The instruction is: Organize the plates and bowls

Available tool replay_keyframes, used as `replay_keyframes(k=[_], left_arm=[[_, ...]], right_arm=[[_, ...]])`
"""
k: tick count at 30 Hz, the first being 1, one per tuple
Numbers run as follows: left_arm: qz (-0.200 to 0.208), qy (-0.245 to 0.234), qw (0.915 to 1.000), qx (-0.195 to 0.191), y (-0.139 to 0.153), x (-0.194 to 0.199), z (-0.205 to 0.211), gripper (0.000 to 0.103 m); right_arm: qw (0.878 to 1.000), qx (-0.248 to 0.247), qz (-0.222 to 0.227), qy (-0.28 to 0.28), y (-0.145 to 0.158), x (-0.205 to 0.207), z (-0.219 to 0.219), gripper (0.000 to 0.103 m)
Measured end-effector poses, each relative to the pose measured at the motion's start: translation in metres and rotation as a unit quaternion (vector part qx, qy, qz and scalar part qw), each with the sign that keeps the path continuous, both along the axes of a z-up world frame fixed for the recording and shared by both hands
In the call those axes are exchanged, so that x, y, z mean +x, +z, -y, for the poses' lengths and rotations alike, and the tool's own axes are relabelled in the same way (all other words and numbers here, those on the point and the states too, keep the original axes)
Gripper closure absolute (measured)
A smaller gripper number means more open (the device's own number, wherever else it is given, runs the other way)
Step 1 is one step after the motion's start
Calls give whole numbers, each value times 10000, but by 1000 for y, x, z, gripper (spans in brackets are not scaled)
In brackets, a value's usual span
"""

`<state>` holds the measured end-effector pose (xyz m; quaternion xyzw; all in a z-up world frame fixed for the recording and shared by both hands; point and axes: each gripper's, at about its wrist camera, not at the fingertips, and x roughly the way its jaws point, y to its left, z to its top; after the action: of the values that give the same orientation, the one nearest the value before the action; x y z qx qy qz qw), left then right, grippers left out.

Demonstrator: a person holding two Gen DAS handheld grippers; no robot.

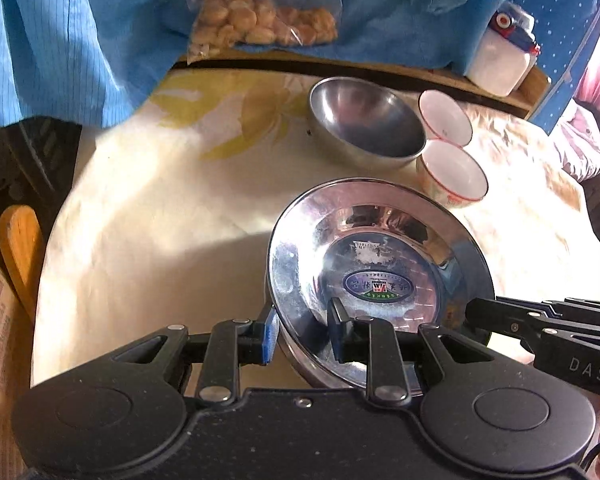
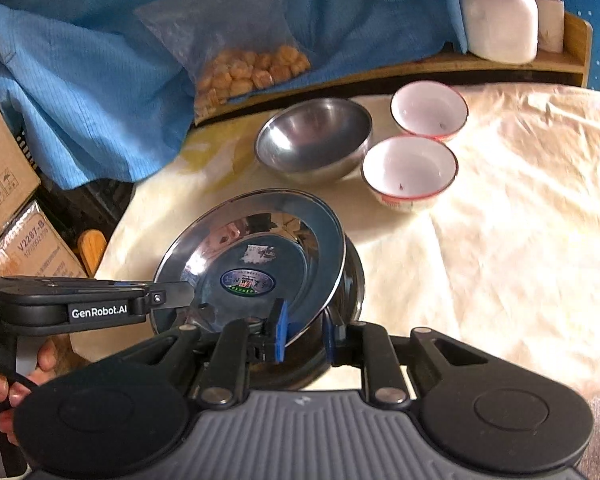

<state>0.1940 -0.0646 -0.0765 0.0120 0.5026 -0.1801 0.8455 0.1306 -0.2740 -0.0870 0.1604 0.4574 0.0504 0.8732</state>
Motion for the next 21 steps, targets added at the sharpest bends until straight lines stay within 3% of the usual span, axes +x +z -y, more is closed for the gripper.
replay_keyframes(k=[21], left_arm=[[60, -21, 9997, 225, 2, -4, 7, 75]], right_arm=[[9996, 57, -267, -72, -4, 3, 0, 81]])
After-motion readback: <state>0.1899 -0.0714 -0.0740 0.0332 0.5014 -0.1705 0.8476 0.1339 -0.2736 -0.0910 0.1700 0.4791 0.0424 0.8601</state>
